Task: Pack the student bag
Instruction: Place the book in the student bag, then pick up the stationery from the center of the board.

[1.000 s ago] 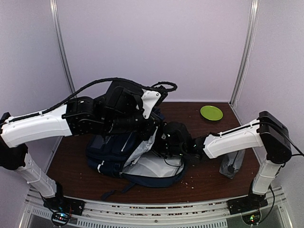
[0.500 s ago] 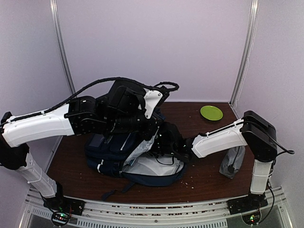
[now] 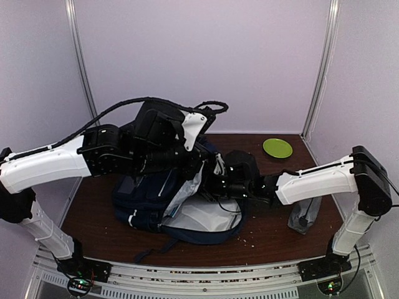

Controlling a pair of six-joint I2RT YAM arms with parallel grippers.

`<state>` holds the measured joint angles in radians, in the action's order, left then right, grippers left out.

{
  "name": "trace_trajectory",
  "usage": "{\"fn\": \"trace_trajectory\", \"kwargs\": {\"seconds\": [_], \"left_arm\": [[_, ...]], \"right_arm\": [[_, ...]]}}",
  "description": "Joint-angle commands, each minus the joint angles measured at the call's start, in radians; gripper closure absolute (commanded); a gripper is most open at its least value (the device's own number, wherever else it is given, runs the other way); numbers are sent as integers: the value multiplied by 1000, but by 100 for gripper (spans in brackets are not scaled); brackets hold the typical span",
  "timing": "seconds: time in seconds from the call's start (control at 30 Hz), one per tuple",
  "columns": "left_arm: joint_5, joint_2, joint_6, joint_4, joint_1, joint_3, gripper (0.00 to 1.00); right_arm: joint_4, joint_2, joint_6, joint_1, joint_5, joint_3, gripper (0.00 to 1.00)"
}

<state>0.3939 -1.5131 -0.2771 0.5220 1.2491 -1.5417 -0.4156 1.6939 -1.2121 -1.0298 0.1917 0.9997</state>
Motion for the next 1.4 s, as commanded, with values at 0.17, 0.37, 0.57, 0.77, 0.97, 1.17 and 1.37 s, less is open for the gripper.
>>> {"fn": "trace_trajectory", "kwargs": {"seconds": [0.17,0.37,0.57,0.77,0.97,1.17,1.37], "left_arm": [[65,120,13,-211,15,67,100],[113,129,18,-225,15,136,100],[111,30,45,-244,14,136,100],[51,-118,42,-265,-22,98,100],[17,-167,26,-274,-70,84,100],[71,-120,80,-235,-138,91,100],[55,-66,89,-275,-193,148,100]], "right_arm": [[184,-219,129,9,-105,-126,44],[480,-424,307,13,-256,-130,42],[720,-635,397,16,-493,-206,41],[751,-756,391,30,-455,-370,40],[568,-673,348,30,-362,-485,39],[377,-501,307,30,-297,-492,42],[150,-345,226,27,-273,-475,51]]}}
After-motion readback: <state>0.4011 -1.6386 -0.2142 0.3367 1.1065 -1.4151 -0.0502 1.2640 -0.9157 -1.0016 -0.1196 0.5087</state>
